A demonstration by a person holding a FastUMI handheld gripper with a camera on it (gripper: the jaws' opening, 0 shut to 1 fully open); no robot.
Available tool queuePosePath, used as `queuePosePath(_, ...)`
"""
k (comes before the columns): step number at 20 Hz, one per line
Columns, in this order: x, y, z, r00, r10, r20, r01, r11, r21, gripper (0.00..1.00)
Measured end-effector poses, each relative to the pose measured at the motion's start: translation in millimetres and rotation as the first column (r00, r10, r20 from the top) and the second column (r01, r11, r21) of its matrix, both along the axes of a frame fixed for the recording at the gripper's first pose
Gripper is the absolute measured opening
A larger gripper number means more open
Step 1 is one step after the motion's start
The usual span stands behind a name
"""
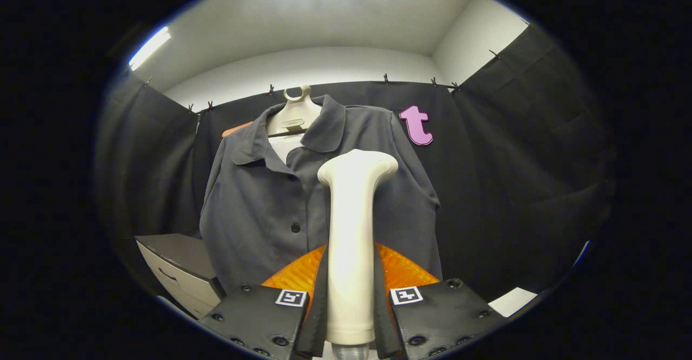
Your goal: Iron the clothes twice with a garment steamer, once on the left side and once on the right side.
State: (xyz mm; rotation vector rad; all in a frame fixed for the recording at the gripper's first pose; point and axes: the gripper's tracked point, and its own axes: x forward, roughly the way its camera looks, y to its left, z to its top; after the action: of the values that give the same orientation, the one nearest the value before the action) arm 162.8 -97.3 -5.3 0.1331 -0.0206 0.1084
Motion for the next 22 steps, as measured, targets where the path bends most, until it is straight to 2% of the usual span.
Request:
queuePosePath(8, -3.1, 1.5, -19.4, 1.0, -0.005, -0.023, 0.004, 1.0, -0.019, 0.42)
queuePosePath(22, -46.7, 3.1, -88.3, 0.991, -0.028, -0.13, 0.025, 0.999, -0.024, 0.42)
